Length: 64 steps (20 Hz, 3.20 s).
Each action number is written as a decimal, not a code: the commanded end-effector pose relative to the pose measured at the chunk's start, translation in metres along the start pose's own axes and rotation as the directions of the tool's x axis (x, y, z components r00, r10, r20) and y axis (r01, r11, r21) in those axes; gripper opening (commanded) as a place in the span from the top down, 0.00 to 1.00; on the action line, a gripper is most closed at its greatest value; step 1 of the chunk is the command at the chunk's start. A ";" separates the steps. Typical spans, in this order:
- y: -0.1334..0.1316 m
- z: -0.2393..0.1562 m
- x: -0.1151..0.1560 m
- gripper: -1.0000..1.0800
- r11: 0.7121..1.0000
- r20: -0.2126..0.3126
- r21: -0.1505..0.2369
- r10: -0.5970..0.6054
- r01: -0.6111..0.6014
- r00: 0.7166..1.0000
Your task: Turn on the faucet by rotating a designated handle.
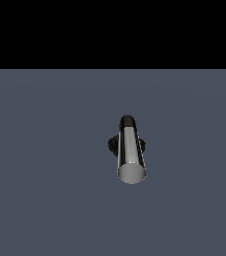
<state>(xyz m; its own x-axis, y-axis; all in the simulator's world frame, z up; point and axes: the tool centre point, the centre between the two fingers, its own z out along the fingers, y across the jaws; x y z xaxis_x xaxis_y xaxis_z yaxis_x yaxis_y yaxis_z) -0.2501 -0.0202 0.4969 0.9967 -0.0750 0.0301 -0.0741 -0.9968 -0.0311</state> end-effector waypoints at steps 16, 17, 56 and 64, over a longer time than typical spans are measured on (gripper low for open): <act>-0.004 0.055 0.004 1.00 1.000 0.004 -0.004 -0.015 0.015 1.000; -0.004 0.063 0.005 1.00 1.000 0.005 -0.005 -0.017 0.017 1.000; -0.023 0.359 0.030 1.00 0.995 0.030 -0.025 -0.097 0.098 0.995; -0.024 0.386 0.034 1.00 0.994 0.033 -0.027 -0.104 0.105 0.994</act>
<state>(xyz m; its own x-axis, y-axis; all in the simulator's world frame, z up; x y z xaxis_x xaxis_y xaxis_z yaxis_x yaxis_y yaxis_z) -0.2032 0.0122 0.1166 0.9996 0.0292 0.0001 0.0292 -0.9996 -0.0015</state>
